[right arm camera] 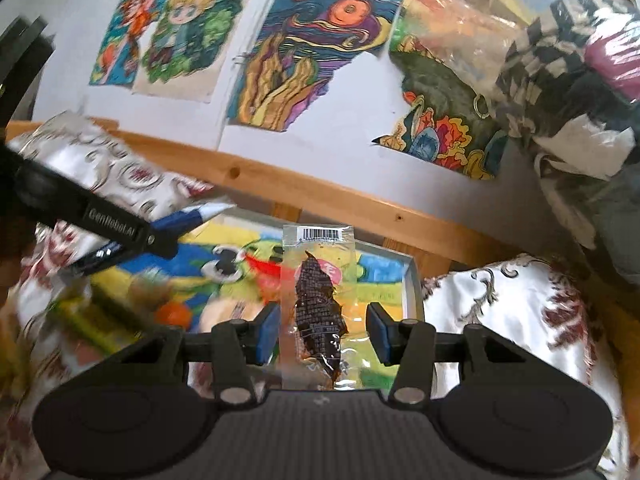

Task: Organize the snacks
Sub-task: 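Carry the jerky with the right tool into the tray while the left tool carries the blue packet there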

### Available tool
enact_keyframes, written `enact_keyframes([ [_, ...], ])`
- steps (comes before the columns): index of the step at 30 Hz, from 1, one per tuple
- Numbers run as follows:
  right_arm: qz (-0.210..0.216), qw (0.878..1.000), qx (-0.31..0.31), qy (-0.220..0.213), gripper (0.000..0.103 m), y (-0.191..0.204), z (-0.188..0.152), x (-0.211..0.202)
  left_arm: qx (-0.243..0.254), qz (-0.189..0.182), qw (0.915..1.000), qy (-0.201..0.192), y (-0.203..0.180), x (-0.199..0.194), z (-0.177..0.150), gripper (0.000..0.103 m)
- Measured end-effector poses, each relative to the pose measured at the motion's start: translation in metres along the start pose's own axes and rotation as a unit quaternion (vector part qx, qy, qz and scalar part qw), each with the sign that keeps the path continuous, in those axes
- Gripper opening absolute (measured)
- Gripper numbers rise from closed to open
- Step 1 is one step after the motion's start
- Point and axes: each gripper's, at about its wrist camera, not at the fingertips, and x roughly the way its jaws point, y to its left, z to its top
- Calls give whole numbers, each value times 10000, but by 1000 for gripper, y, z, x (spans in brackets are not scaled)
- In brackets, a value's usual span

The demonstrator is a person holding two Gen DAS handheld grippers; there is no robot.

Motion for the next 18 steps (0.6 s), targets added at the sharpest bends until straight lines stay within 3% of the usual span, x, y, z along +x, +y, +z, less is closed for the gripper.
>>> enact_keyframes([
  [9,-4,9995,251,205,52,-20,5,66,-127,187,9996,147,10,52,11,29],
  [18,83,9988,274,399,52,-18,-6,93,-209,294,9987,361,12,81,8,29],
])
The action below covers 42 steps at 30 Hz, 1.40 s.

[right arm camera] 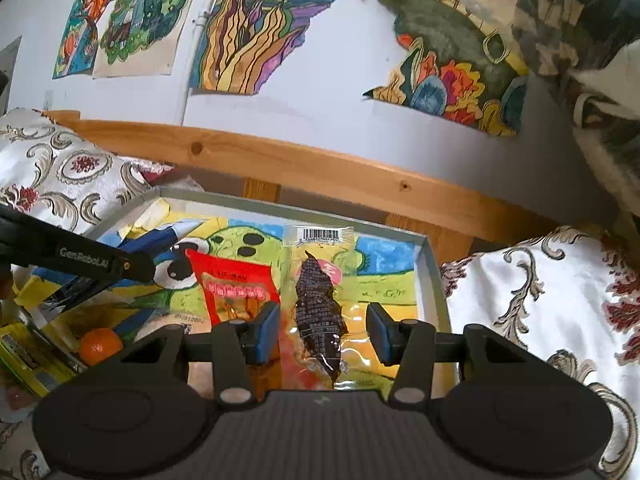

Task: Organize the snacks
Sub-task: 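Carry the jerky with the right tool into the tray while the left tool carries the blue packet there, then open both tools and lift them away from the tray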

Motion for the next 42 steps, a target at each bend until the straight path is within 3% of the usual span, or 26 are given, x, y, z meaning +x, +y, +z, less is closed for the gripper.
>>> enact_keyframes([
  [25,178,9992,-135,319,52,8,-5,20,-228,85,9994,262,1,20,-9,33],
  [31,41,9993,-62,361,66,6,-1,15,-422,111,9988,216,3,10,-6,68],
  [34,-60,9996,12,273,78,2,3,4,-488,106,9986,157,3,-2,-2,76],
  [37,-117,9998,73,108,87,-1,9,-16,-558,95,9984,17,4,-20,2,91],
  [42,-215,9994,179,-198,99,-4,23,-54,-600,81,9979,-251,2,-59,6,100],
])
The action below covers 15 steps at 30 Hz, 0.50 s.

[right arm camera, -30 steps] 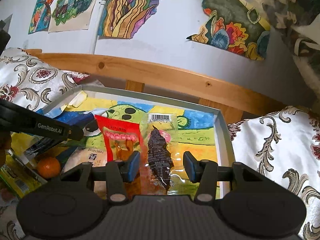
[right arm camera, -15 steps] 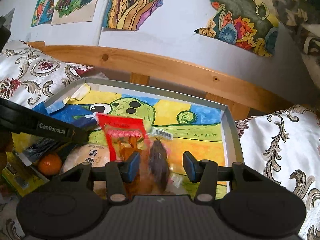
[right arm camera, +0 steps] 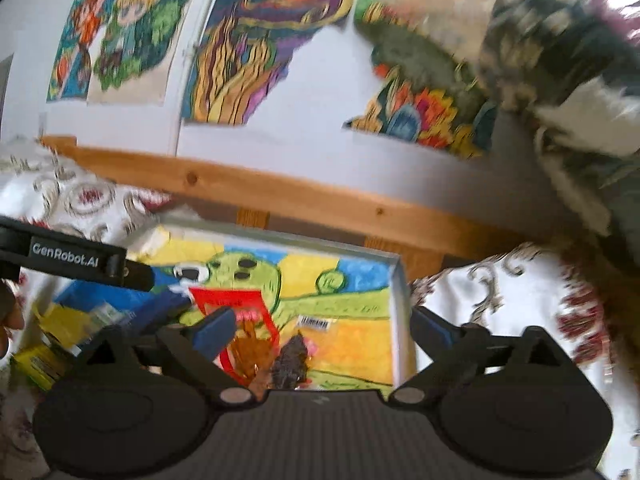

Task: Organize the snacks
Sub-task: 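Open both tools and lift them away from the tray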

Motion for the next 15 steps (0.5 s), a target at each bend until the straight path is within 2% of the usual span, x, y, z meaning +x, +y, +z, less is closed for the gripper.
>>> enact_keyframes([
  [3,9,9999,-27,-147,103,1,9,-24,-19,-24,9999,-165,1,-25,1,102],
  [10,111,9988,112,-458,103,3,23,-85,36,-13,9990,-445,5,-87,-3,102],
  [15,120,9988,158,-450,103,11,24,-119,140,-9,9987,-490,9,-123,-13,102],
])
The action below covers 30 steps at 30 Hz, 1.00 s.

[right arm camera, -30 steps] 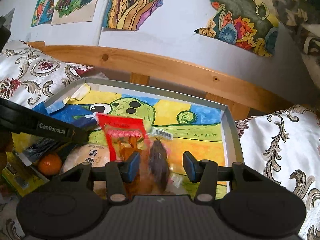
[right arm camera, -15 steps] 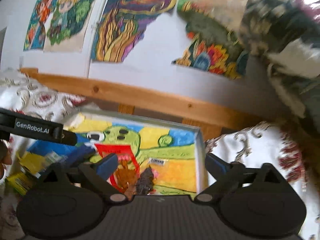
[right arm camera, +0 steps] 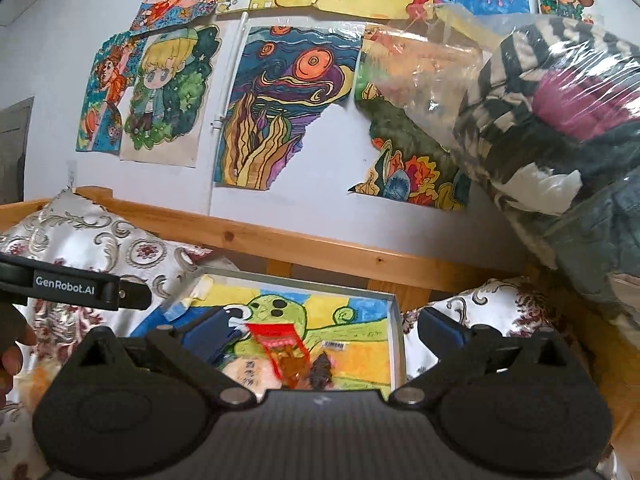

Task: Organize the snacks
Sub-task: 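Open both tools and lift them away from the tray, then move the left tool toward the orange bread loaf while the right tool approaches the sausage packet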

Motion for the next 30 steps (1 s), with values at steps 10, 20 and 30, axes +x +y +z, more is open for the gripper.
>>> enact_keyframes([
  [10,24,9999,-28,141,103,16,-15,-44,99,53,9999,-62,12,-56,-27,102],
  [20,64,9990,50,450,103,29,-43,-65,276,152,9993,202,28,-81,-59,102],
  [30,266,9962,158,812,103,50,-69,-63,595,186,9946,826,50,-86,-91,102],
])
